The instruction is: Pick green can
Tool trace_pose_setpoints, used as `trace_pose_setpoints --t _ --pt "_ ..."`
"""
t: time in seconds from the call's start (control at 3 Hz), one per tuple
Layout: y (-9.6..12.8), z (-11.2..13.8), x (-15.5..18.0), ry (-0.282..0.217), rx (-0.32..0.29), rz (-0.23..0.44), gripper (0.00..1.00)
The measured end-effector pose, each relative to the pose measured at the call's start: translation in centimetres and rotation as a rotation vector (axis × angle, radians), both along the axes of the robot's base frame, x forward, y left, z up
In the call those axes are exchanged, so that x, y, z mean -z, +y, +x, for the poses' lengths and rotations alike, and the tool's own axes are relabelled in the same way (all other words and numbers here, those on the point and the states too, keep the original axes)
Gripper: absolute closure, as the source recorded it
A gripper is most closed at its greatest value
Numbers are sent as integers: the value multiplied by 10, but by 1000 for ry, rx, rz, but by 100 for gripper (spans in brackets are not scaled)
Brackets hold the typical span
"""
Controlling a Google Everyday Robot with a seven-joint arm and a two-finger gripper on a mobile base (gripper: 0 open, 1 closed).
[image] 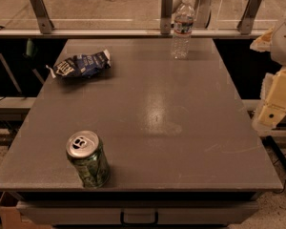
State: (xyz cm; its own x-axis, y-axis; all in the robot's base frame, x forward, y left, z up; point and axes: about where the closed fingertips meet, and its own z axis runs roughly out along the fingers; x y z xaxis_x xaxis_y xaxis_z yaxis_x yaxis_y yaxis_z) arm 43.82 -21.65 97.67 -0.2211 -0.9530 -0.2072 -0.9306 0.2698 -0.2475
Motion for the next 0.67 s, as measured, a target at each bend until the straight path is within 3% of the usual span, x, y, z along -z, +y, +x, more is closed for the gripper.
trace_pose_setpoints --t 0.33,0.67 --pt "1 0 0 -3 -2 1 0" --pt "56 -4 23 33 -133 105 0"
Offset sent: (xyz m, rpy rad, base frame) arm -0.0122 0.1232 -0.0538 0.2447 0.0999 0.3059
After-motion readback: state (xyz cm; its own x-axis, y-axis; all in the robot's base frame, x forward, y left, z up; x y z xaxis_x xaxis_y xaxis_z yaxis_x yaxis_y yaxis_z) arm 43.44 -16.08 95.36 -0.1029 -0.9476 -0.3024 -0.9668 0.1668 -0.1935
